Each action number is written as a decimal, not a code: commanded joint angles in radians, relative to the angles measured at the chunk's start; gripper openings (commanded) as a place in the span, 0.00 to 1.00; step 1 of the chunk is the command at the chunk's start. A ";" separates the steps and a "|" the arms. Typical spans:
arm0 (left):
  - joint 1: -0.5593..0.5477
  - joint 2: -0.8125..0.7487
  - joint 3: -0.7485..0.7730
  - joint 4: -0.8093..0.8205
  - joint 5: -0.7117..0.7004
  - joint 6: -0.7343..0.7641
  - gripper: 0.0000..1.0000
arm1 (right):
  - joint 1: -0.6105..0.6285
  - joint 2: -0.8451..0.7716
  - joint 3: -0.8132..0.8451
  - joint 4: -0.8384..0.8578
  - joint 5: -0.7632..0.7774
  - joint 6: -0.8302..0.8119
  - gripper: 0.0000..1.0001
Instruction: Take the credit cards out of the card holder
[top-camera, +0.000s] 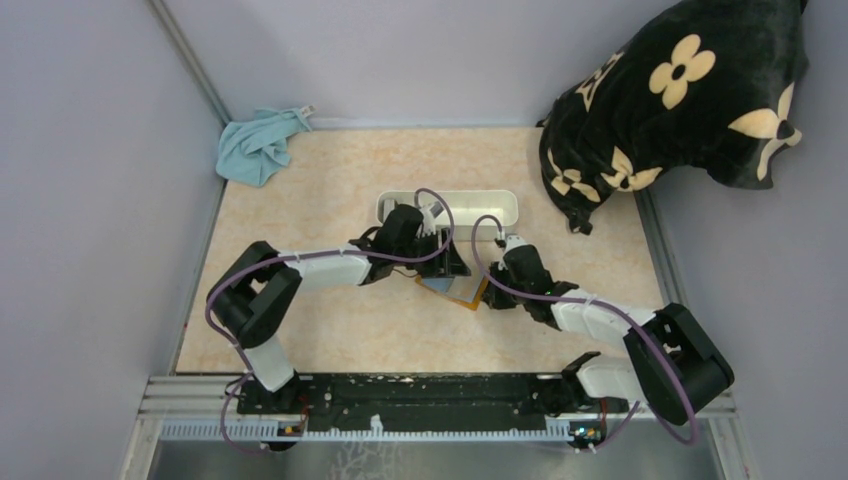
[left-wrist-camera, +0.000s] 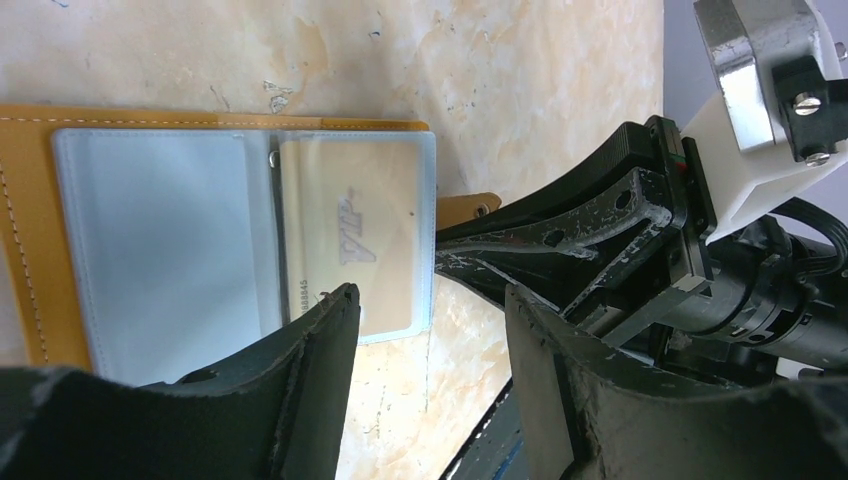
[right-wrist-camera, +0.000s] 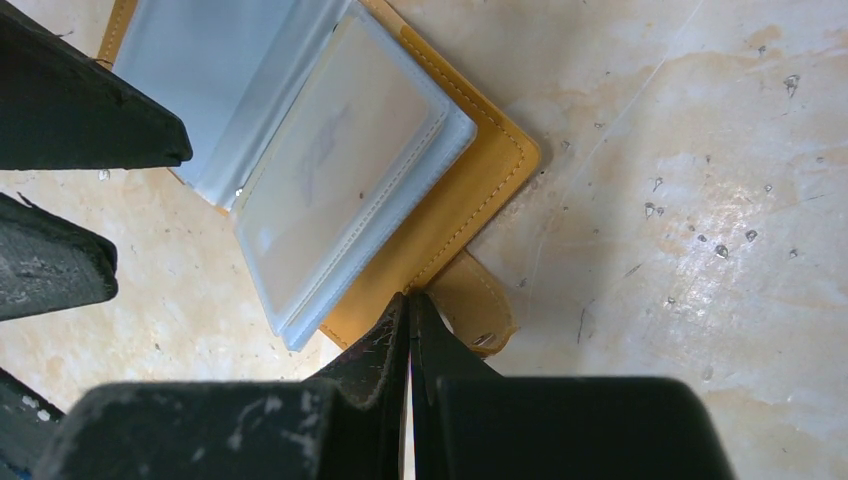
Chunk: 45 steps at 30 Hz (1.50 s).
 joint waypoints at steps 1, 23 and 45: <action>-0.002 0.008 -0.018 0.004 0.004 0.002 0.62 | -0.006 -0.012 0.000 0.008 -0.003 -0.002 0.00; 0.030 0.044 0.025 -0.150 -0.210 0.196 0.00 | -0.007 -0.181 0.077 -0.034 -0.111 0.019 0.02; 0.073 0.005 -0.098 -0.102 -0.137 0.169 0.00 | -0.037 0.109 -0.001 0.126 -0.067 0.068 0.00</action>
